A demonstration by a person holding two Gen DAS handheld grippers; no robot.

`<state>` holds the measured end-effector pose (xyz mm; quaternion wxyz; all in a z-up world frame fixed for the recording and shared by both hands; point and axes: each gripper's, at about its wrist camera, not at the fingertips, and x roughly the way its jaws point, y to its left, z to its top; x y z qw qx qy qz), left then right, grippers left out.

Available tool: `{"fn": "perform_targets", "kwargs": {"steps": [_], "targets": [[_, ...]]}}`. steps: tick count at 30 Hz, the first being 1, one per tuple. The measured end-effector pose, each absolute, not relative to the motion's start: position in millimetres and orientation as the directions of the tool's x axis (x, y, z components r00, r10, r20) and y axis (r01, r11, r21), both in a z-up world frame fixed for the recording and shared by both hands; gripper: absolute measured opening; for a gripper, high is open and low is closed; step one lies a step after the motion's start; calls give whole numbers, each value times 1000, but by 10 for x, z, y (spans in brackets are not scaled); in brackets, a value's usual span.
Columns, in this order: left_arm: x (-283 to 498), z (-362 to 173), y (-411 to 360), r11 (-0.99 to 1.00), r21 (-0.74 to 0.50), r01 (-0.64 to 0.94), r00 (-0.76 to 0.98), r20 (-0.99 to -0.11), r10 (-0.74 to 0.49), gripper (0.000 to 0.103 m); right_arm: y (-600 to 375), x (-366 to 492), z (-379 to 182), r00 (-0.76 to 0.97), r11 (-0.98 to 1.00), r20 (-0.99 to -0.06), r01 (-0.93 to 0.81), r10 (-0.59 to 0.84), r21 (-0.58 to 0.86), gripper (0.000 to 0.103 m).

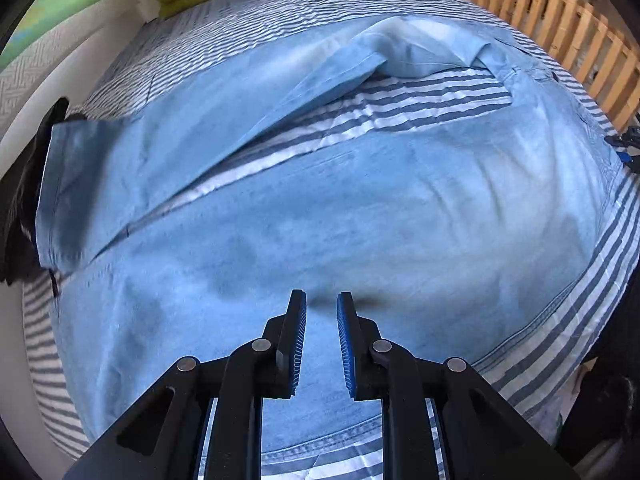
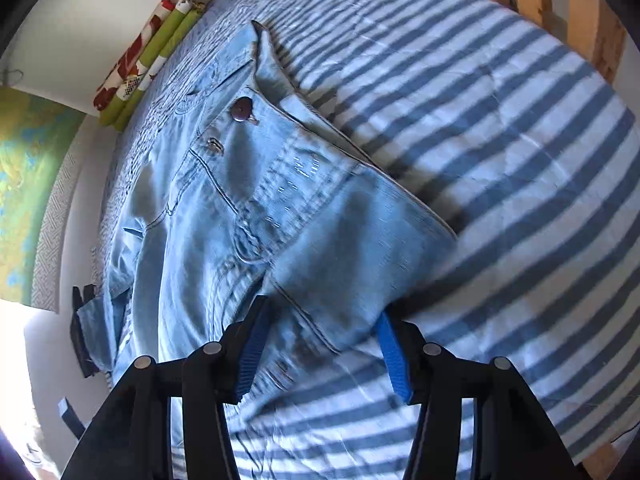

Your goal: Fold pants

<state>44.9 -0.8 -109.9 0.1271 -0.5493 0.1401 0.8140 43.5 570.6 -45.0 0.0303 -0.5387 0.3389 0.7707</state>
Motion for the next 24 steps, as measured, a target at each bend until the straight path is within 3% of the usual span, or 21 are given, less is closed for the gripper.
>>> {"fn": "perform_targets", "kwargs": {"steps": [3, 6, 8, 10, 14, 17, 18, 21, 24], "targets": [[457, -1095, -82, -933, 99, -345, -373, -927, 39, 17, 5619, 451, -217, -418, -844, -886, -384, -203, 375, 12], [442, -1034, -180, -940, 106, -324, -387, -922, 29, 17, 5580, 511, 28, -429, -885, -903, -408, -29, 222, 12], [337, -959, -244, -943, 113, -313, -400, -916, 23, 17, 5466, 453, 15, -372, -916, -927, -384, 43, 112, 16], [285, -871, -380, -950, 115, -289, -419, -908, 18, 17, 5357, 453, 25, -332, -934, -939, -355, 92, 34, 29], [176, -670, -831, -971, 144, -191, -482, -875, -36, 17, 5278, 704, 358, -405, -930, -897, -367, 175, -16, 31], [0, -582, -1154, -981, 152, -120, -501, -862, -72, 19, 4990, 642, 641, -484, -967, -868, -254, 116, 13, 32], [-60, -569, -1197, -980, 160, -120, -506, -859, -79, 25, 4895, 577, 688, -498, -975, -863, -221, 85, 31, 32], [-267, -596, -1041, -964, 195, -180, -510, -857, -78, 38, 4468, 254, 747, -520, -994, -854, -85, -14, 68, 32], [-481, -720, -621, -929, 220, -298, -507, -861, -41, 39, 4019, -93, 656, -519, -1000, -854, 22, -24, 15, 34]]}}
